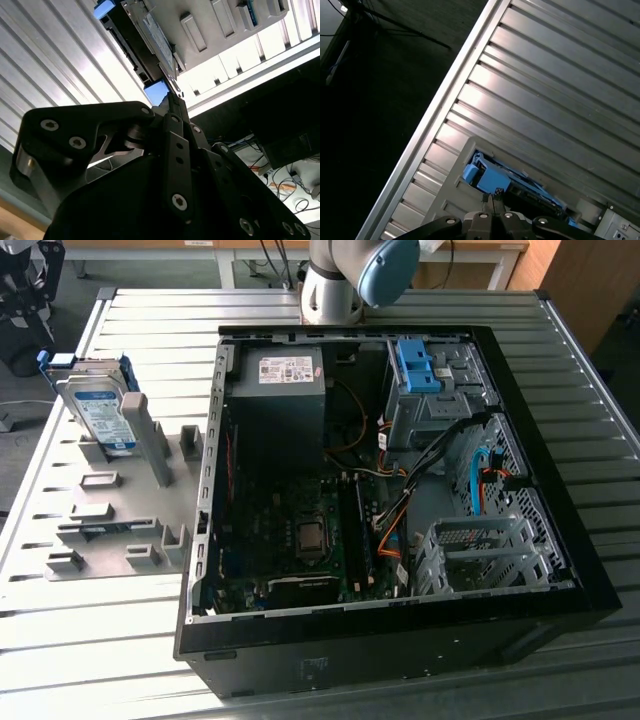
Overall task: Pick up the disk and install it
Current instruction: 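Pick up the disk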
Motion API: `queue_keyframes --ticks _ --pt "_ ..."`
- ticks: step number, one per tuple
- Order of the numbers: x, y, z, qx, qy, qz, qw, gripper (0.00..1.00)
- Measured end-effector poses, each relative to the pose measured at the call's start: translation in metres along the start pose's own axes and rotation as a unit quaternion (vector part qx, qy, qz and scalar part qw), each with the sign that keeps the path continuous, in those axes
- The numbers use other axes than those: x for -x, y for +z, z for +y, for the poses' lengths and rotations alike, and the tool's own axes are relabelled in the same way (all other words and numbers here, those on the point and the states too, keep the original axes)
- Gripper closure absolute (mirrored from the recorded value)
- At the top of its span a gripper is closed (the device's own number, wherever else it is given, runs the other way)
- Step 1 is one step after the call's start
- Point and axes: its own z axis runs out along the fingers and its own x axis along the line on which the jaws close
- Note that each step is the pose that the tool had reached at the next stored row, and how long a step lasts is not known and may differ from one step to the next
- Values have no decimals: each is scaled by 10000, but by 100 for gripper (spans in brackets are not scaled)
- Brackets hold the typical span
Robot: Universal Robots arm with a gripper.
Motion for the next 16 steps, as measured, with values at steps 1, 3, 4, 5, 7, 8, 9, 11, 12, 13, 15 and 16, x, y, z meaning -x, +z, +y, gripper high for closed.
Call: queue_keyframes --ticks 1,3,4,5,7,8,9,11,12,13,15,16 --pt "0 0 0 0 -25 1 10000 89" --pt "0 0 0 0 -77 3 10000 89" --pt "0 0 0 0 -104 4 9999 89" --pt "0 0 0 0 -129 6 9999 89" --pt "0 1 0 0 -175 8 9998 89" --pt "0 1 0 0 -198 9 9998 89" --pt "0 1 0 0 -221 10 9998 89" --pt "0 1 0 0 -269 12 9996 89" --pt "0 1 0 0 -292 13 9996 89" --pt "0 2 0 0 -316 14 9995 89" --pt "0 2 0 0 -371 16 9993 89" --pt "0 2 0 0 -398 17 9992 89"
